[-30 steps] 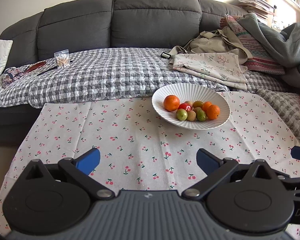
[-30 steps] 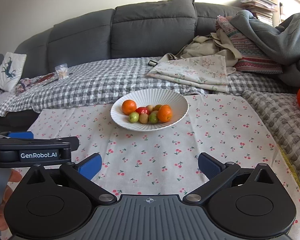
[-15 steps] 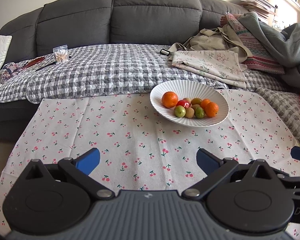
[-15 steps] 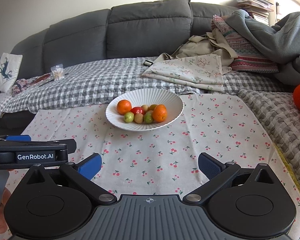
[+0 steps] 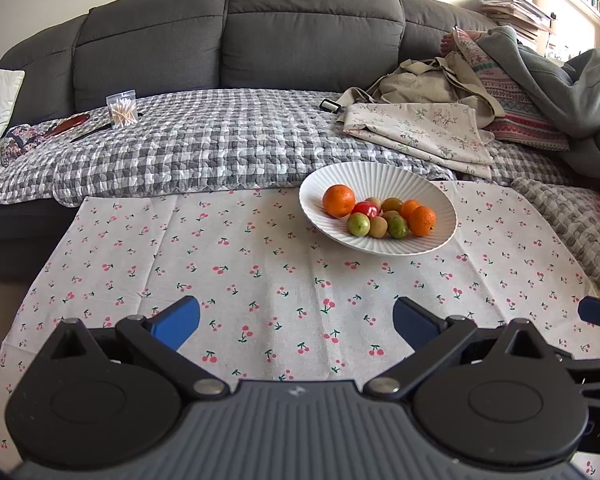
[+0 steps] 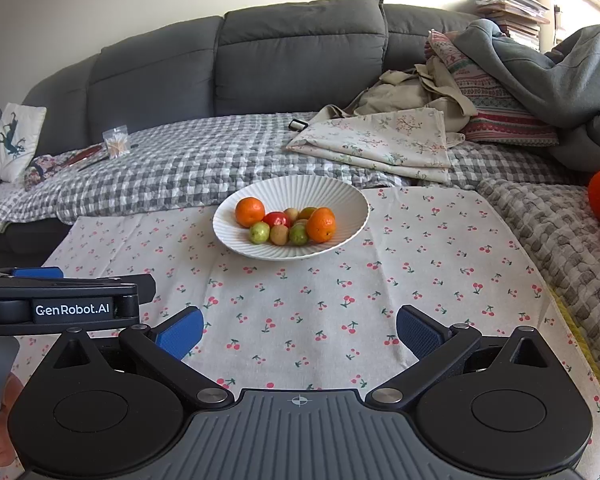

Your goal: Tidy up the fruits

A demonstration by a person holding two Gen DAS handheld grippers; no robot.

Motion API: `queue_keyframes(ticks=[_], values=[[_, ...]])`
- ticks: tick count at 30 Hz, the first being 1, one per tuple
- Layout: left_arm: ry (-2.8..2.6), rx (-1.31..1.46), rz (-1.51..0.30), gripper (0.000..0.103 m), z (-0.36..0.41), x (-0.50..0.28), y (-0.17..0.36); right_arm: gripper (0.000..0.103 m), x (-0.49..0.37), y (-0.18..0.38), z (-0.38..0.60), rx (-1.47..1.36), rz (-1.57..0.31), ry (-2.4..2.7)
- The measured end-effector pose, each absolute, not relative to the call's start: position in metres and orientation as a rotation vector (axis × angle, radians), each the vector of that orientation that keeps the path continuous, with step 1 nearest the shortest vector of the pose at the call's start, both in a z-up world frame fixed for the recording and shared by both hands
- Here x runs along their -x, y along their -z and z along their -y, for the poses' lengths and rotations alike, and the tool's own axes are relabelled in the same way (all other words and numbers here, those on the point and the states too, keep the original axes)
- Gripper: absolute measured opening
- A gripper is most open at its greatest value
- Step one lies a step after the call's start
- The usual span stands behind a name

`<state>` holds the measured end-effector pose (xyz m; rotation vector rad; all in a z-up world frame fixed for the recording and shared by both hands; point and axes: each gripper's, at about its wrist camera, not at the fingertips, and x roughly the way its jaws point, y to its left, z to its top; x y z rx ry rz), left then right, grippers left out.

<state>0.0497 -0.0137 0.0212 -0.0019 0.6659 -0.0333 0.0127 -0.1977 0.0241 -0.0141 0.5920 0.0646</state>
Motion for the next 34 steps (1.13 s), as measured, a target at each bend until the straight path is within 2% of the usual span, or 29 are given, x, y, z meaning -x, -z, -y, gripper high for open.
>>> queue_keyframes(ticks=[34], values=[[0.042,0.026,-0.668,0.102,0.0129,-0.0492,-0.0198,0.103,-0.0126,-0.0219,0.199,0.015,-0.593,-0.066]])
